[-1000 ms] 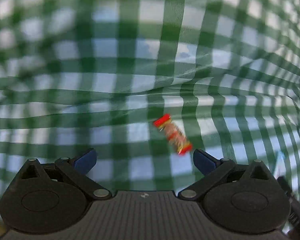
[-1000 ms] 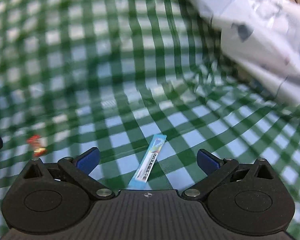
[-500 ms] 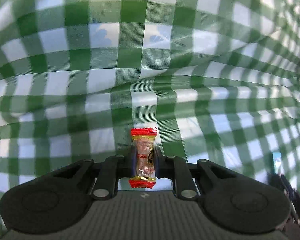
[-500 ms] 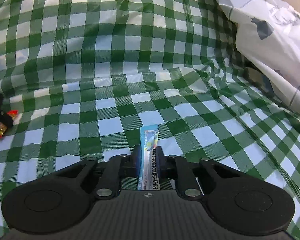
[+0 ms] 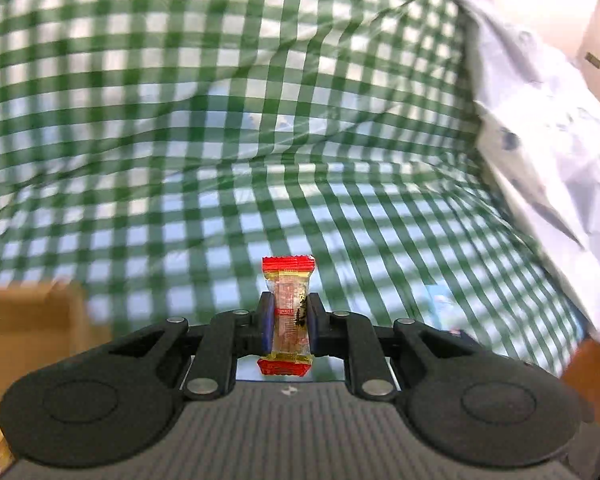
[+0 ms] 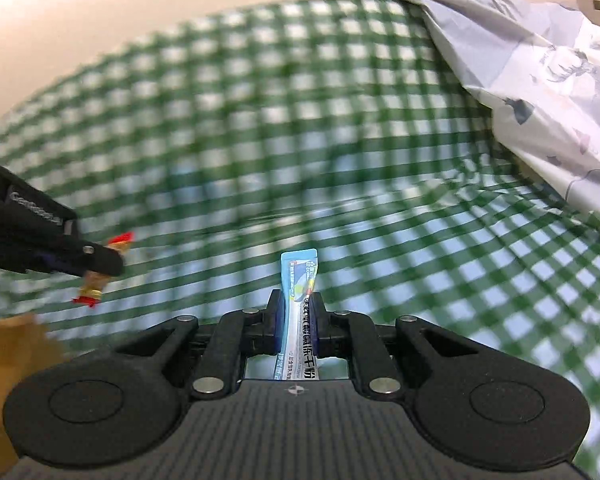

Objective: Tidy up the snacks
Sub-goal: 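Carry the candy and blue stick pack over the box with both tools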

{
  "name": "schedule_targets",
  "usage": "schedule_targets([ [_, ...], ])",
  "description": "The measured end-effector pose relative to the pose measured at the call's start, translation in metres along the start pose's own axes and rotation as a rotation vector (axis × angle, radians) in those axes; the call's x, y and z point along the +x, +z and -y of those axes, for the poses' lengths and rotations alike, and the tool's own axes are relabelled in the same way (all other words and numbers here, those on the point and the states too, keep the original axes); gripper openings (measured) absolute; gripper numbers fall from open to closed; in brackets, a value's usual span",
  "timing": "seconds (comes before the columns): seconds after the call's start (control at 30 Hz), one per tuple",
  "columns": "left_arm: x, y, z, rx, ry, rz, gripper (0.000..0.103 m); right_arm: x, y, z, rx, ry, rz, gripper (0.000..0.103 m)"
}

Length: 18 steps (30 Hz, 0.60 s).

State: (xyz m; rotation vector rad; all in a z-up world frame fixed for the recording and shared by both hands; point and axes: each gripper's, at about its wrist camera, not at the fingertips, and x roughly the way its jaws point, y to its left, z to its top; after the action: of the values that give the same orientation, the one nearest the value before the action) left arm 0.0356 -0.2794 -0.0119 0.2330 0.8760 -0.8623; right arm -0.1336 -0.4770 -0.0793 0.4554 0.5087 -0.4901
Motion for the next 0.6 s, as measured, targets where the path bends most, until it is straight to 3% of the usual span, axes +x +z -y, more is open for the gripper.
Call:
schedule_targets([
  [0.17, -0.101, -0.071, -0.016, 0.006, 0.018, 0.013, 0.018, -0.09, -0.027, -0.054, -0.002, 0.115, -0.066, 0.013],
  [0.37, -0.208, -0.145, -0.06, -0.042, 0.086, 0.039, 0.018, -0.164, -0.05, -0.112, -0.053, 0.228, -0.122, 0.013],
  [0.6, -0.275, -0.207, -0.103, -0.09, 0.189, 0.07, 0.018, -0.223, -0.076, -0.176, -0.124, 0.336, -0.167, 0.013],
])
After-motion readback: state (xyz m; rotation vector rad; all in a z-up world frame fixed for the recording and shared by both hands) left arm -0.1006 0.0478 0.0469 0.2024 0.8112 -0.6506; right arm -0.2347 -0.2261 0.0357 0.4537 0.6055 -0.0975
